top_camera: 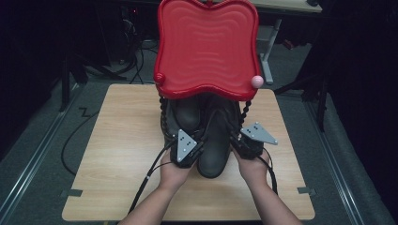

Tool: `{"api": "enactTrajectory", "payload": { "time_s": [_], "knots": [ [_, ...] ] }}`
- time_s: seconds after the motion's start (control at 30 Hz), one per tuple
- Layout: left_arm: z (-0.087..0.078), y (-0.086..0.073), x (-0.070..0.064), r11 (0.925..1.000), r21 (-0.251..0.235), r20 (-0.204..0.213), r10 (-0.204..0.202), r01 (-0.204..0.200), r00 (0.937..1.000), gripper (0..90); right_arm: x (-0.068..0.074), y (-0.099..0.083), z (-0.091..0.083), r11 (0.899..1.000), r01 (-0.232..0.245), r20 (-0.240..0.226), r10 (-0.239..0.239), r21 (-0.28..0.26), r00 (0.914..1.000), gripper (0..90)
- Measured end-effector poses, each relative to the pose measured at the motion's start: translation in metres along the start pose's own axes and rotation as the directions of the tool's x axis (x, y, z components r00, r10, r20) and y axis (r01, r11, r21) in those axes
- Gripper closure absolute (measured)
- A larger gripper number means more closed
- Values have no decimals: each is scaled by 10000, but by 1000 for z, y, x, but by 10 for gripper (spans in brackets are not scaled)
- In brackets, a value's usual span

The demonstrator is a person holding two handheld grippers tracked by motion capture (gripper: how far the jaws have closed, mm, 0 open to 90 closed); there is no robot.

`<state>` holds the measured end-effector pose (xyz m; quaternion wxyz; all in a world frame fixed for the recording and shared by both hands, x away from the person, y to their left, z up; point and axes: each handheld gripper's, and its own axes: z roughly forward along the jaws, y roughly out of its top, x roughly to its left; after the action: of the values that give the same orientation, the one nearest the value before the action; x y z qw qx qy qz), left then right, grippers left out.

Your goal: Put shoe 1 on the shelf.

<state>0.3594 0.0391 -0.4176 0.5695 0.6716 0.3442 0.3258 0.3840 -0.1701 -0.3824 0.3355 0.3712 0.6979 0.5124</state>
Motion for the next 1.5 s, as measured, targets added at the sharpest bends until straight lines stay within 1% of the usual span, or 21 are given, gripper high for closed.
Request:
{"api": "enactTrajectory", "payload": {
  "time_s": [0.13, 0.17, 0.2, 0.27, 0.37, 0.43, 0.47, 0.53, 0.63, 0.7, 0.73, 0.8, 0.87, 0.93, 1.0, 1.1, 1.17, 1.23, 1.33, 1.43, 1.5],
  "knots": [
    [17, 0, 4, 9995, 291, -439, -90, 102, 9990, 763, -6, 4, 18, 10000, -13, 231, 11, 84, 9997, 781],
    [20, -1, 5, 9997, 196, -529, -103, 114, 9985, 757, -7, 3, 23, 9998, -18, 321, 12, 194, 9995, 781],
    [21, -1, 5, 9998, 115, -577, -181, 188, 9982, 754, -8, 2, 29, 9999, 66, 369, -70, 113, 9993, 779],
    [24, 3, 3, 9995, 143, -765, -277, 289, 9967, 750, -8, 3, 32, 9998, 194, 501, -197, 73, 9986, 778],
    [26, 6, 0, 9994, 270, -1059, -208, 238, 9942, 748, -12, 5, 36, 10000, -23, 539, 20, 44, 9985, 759],
    [27, 7, -3, 9988, 391, -1244, -227, 277, 9920, 752, -13, 6, 33, 9999, -126, 486, 128, -48, 9987, 719],
    [27, 7, -3, 9987, 411, -1250, -256, 309, 9918, 755, -15, 6, 30, 9997, -253, 352, 253, -14, 9991, 688],
    [28, 7, -2, 9981, 448, -1220, -370, 428, 9918, 756, -15, 6, 27, 9996, -271, 219, 270, 27, 9994, 633],
    [27, 8, -2, 9978, 499, -1246, -370, 435, 9915, 758, -10, 4, 13, 9999, -146, 41, 146, -43, 9999, 579],
    [27, 7, -2, 9977, 530, -1280, -344, 415, 9912, 758, -5, 0, 0, 9998, -105, -113, 104, -144, 9999, 573],
    [27, 7, -2, 9975, 554, -1294, -365, 440, 9909, 758, -1, -6, -12, 9998, -129, -256, 124, -174, 9996, 601],
    [27, 7, -2, 9974, 553, -1295, -386, 461, 9908, 759, 10, -20, -36, 9998, -74, -515, 66, -162, 9987, 764],
    [27, 7, -2, 9974, 552, -1325, -384, 460, 9904, 759, 21, -34, -55, 10000, 66, -605, -68, -33, 9981, 878],
    [27, 7, -3, 9974, 542, -1352, -397, 475, 9900, 759, 31, -49, -69, 9998, -2, -736, 17, 194, 9973, 899],
    [27, 7, -3, 9974, 531, -1391, -412, 490, 9894, 759, 42, -63, -77, 9987, 144, -908, -98, 496, 9958, 899],
    [27, 7, -4, 9976, 491, -1459, -412, 488, 9884, 759, 58, -82, -75, 9950, 178, -1272, -52, 983, 9919, 898],
    [27, 7, -5, 9978, 472, -1480, -391, 465, 9882, 760, 69, -91, -68, 9901, 545, -1511, -347, 1290, 9879, 898],
    [27, 7, -5, 9977, 478, -1472, -409, 484, 9883, 760, 75, -94, -61, 9869, 830, -1558, -610, 1384, 9859, 898],
    [27, 7, -4, 9976, 502, -1485, -388, 467, 9881, 762, 75, -94, -53, 9859, 836, -1444, -625, 1450, 9875, 899],
    [27, 7, -2, 9981, 424, -1397, -383, 446, 9895, 761, 72, -93, -50, 9858, 810, -1274, -624, 1472, 9899, 899],
    [26, 8, -1, 9988, 305, -1387, -343, 389, 9897, 721, 69, -91, -49, 9864, 754, -1177, -583, 1462, 9913, 898]
  ]
}}
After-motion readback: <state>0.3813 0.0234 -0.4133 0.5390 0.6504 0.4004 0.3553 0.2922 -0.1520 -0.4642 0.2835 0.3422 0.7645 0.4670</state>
